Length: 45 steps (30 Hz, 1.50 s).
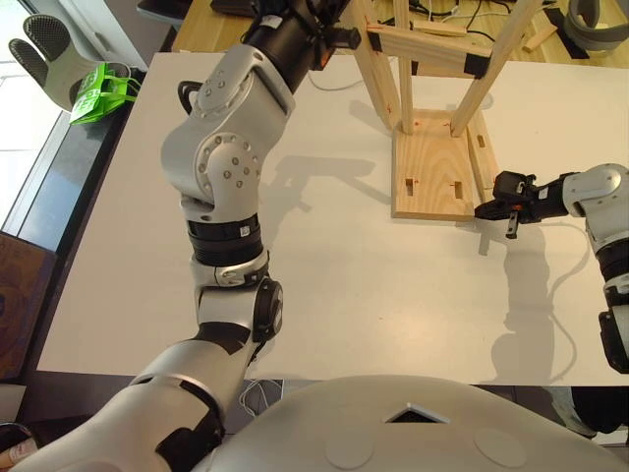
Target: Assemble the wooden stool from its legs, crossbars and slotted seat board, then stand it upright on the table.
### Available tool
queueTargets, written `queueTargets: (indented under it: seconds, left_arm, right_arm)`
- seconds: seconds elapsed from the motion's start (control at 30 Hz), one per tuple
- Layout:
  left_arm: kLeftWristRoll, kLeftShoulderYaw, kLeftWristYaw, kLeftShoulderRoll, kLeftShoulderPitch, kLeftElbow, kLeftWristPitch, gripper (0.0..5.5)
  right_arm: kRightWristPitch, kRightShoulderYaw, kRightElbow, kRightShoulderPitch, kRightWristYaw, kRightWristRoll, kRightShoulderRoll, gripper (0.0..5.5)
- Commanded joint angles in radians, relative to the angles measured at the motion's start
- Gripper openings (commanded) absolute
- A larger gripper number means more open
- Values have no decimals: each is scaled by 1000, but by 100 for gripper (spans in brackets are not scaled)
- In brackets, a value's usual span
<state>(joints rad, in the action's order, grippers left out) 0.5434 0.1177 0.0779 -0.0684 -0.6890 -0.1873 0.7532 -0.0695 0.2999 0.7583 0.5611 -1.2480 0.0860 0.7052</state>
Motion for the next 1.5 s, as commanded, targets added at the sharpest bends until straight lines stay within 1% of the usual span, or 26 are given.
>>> queueTargets:
  seconds: [0.03,0.2,0.37,0.57,0.67,0.73,0.83,0.93,1.07,1.17,1.37,1.5]
  left_arm:
    - [-26,-21,-17,8,11,-38,-12,102]
    - [-61,-39,-52,23,28,-64,-4,102]
    - [-66,-61,-105,73,53,-95,41,102]
    - [-78,-59,-126,79,50,-87,60,102]
    - [-92,-72,-156,82,54,-102,116,102]
    - [-89,-72,-189,99,56,-123,174,102]
    - [-88,-80,-222,129,59,-139,234,102]
    - [-92,-75,-254,166,78,-150,255,102]
    - [-119,-97,-275,190,98,-136,252,102]
    - [-155,-121,-264,195,113,-87,209,102]
    - [-189,-135,-246,209,118,-41,165,102]
    - [-178,-109,-260,255,101,-26,166,102]
  right_arm:
    - [-18,-19,44,50,20,2,-31,0]
    - [-12,-80,70,79,21,-59,-75,0]
    - [69,-121,67,106,17,-99,-121,0]
    - [166,-160,57,139,25,-139,-165,0]
    - [202,-200,49,153,70,-162,-171,0]
    - [212,-254,49,155,151,-180,-159,0]
    - [249,-330,-21,91,213,-220,-124,0]
    - [287,-373,-128,13,244,-249,-97,0]
    - [350,-422,-259,-79,285,-291,-81,0]
    - [401,-457,-362,-156,317,-322,-78,0]
    - [424,-461,-423,-210,361,-331,-93,0]
    - [417,-458,-427,-226,382,-331,-97,0]
